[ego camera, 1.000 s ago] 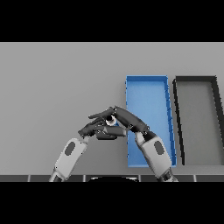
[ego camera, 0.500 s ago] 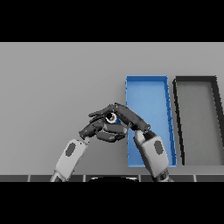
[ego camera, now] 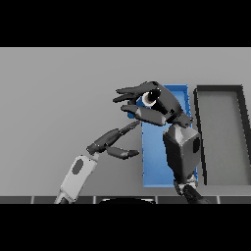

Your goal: Pick up the blue pipe and place it into the blue bin.

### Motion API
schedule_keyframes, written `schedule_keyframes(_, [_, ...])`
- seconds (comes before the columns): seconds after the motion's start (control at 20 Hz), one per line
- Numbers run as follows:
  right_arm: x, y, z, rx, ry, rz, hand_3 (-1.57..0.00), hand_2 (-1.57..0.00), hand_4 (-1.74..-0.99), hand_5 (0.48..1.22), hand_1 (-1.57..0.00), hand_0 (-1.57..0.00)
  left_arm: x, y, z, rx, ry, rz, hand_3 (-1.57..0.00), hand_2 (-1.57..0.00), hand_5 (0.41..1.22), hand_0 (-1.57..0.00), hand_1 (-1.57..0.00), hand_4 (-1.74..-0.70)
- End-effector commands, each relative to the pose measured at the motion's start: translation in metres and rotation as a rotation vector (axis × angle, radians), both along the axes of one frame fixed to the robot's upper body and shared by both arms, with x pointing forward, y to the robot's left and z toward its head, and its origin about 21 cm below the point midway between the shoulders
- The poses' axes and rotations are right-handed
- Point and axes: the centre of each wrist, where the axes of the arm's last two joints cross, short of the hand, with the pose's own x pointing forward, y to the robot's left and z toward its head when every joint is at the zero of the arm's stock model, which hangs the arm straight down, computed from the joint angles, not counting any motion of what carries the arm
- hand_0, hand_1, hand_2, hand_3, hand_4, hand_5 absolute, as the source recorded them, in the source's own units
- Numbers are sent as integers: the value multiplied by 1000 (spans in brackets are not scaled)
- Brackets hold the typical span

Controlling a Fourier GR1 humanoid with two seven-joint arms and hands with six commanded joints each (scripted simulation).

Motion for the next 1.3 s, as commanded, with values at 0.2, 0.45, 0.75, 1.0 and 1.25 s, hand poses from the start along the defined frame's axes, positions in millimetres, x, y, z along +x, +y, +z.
schedule_keyframes(0.2, [27,-46,19,-6,-4,-229,-1571,-1571,-1498,1221,-1571,-1571,-7,8,-1,-13,-13,-4,0,0,468,0,0,-951])
schedule_keyframes(0.45, [39,-84,-6,-57,120,-443,-1571,-1571,-1499,1221,-1571,-1571,-7,5,-3,9,-1,12,1,1,472,1,1,-950])
schedule_keyframes(0.75, [39,-119,-67,-157,309,-607,-1571,-1571,-1500,1221,-1571,-1571,-3,8,2,-4,-21,19,1,1,460,1,1,-939])
schedule_keyframes(1.0, [31,-128,-126,-217,514,-723,-1571,-1571,-1500,1221,-1571,-1571,-3,11,-1,3,-46,27,1,1,464,1,1,-927])
schedule_keyframes(1.25, [25,-133,-172,-240,707,-787,-1571,-1571,-1498,1221,-1571,-1571,-4,10,-3,3,-61,35,1,1,474,1,1,-925])
